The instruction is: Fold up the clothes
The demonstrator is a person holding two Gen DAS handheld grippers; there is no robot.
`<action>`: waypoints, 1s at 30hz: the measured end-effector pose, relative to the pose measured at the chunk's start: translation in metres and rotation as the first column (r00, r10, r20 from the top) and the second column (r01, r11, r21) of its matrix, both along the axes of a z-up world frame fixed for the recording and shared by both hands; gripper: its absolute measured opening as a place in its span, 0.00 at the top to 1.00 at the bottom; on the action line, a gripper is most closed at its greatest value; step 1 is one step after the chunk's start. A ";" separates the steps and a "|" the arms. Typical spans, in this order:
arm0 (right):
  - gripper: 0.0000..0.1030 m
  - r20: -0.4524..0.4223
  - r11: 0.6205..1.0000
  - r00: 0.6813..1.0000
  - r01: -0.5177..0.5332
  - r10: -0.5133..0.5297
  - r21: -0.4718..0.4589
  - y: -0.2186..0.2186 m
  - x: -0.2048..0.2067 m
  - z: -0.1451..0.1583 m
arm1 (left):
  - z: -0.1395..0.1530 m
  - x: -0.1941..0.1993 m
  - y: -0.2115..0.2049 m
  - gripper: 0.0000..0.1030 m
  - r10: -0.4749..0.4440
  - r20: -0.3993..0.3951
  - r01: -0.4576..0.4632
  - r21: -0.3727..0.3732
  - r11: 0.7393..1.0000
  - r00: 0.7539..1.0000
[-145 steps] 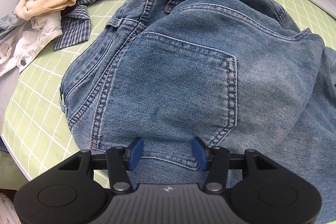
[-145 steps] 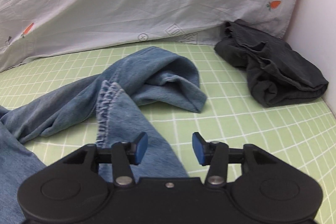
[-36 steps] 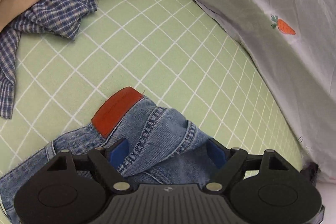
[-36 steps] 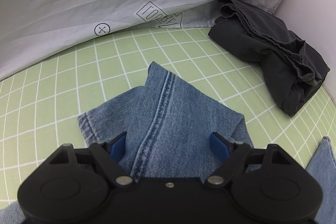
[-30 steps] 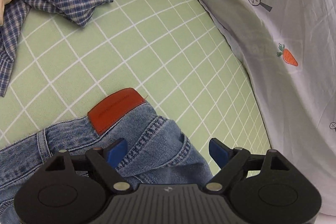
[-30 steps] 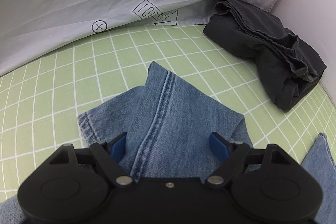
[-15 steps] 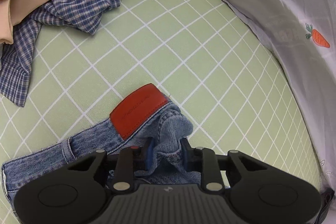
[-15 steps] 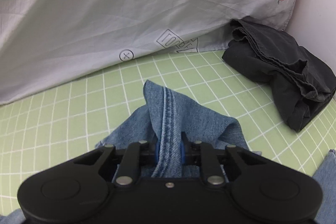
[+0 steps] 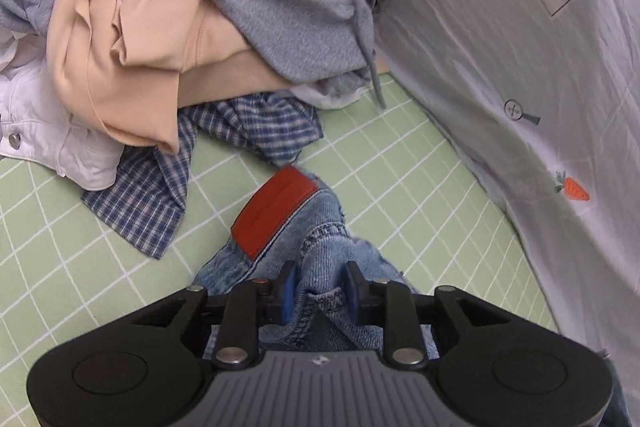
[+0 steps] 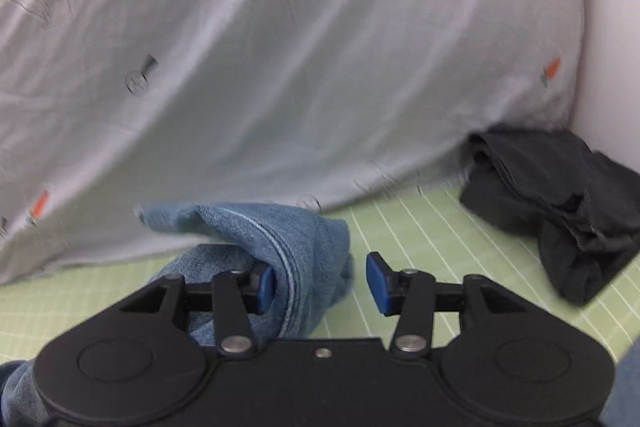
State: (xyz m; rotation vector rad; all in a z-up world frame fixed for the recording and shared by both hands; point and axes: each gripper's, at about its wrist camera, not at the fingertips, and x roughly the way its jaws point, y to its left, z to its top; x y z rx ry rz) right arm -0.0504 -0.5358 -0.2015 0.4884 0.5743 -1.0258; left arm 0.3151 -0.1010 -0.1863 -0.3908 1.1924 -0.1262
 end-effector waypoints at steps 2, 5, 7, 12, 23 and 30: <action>0.57 -0.058 0.994 0.998 0.043 -0.037 0.104 0.000 -0.010 -0.026 | -0.020 -0.011 0.001 0.71 -0.023 -0.049 0.023 -0.011 1.000 0.999; 0.55 -0.068 0.990 0.997 0.057 -0.049 0.127 0.009 -0.019 -0.039 | -0.032 -0.021 -0.003 0.71 -0.037 -0.050 0.038 0.022 0.999 0.998; 0.55 -0.091 0.995 0.996 0.031 -0.022 0.096 0.011 -0.011 -0.037 | -0.035 -0.022 -0.007 0.71 -0.041 -0.051 0.043 0.039 0.998 0.998; 0.51 -0.152 0.990 0.979 -0.139 0.134 -0.023 0.012 0.035 -0.024 | -0.039 -0.019 -0.013 0.71 -0.056 -0.063 0.060 0.064 0.996 0.996; 0.54 -0.489 0.844 0.724 -0.534 0.486 0.049 0.020 0.157 -0.081 | -0.044 -0.019 -0.010 0.71 -0.031 -0.077 0.035 0.047 0.998 0.997; 0.97 -0.314 0.924 0.887 -0.376 0.339 -0.064 0.002 0.117 -0.039 | -0.047 -0.018 -0.009 0.71 -0.027 -0.081 0.031 0.042 0.999 0.996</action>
